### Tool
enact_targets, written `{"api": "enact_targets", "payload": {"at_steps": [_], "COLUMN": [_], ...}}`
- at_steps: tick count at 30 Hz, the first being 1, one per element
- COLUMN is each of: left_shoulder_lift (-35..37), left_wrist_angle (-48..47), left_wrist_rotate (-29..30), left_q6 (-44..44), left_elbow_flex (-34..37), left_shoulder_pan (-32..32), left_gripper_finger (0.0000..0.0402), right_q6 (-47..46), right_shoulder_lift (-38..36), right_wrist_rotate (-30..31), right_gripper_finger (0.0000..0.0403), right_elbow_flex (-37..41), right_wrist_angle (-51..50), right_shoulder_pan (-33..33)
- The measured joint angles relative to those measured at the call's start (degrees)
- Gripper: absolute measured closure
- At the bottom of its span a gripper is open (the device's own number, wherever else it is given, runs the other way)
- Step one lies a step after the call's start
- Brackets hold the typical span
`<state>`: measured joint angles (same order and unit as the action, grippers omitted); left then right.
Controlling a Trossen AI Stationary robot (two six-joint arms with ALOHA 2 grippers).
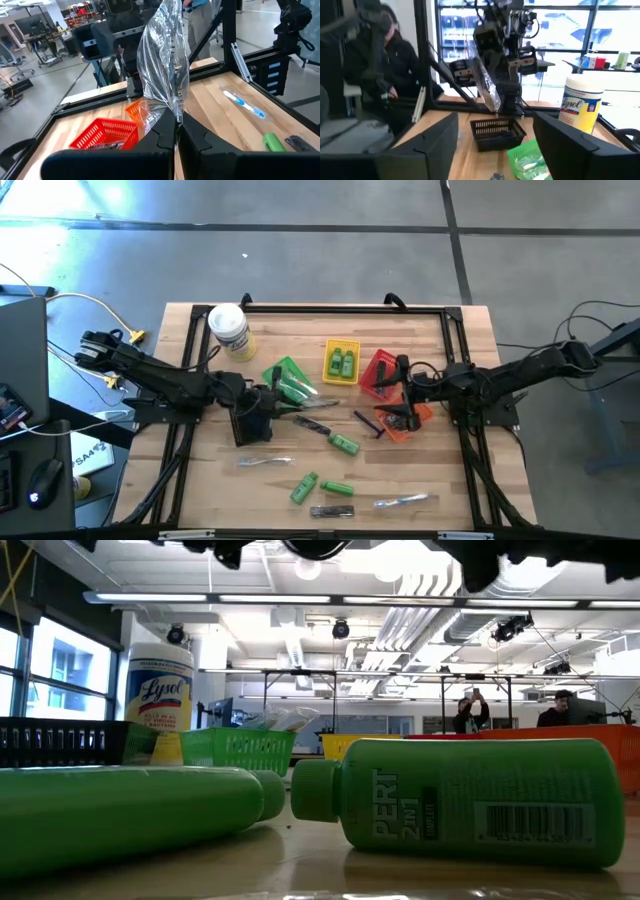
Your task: Pick & Place Travel size toiletries
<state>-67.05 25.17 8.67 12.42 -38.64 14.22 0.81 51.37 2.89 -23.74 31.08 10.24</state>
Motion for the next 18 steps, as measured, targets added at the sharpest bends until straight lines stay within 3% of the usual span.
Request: {"api": "enact_targets", "payload": {"at_steps": [7,18], "left_shoulder_lift": [-3.16,-3.41], "left_wrist_angle": [-0.95,-0.75], "left_wrist_rotate": [-0.17,-0.31], "left_q6": [0.83,0.37], "left_elbow_flex": [-3.20,-3.46], "left_shoulder_pan": [0.00,0.00], "left_gripper_finger": [0.0401,0.0401], "right_q6": [3.84,5.34], "right_shoulder_lift": [8.51,17.69], "right_wrist_rotate": [-0.09,-0.32], "right_gripper_finger": [0.0130,0.0127], "right_elbow_flex": [-7.43,-14.79], "right_wrist_angle": [-1.19,-1.02], "right_shoulder_pan": [0.32,0.66]}}
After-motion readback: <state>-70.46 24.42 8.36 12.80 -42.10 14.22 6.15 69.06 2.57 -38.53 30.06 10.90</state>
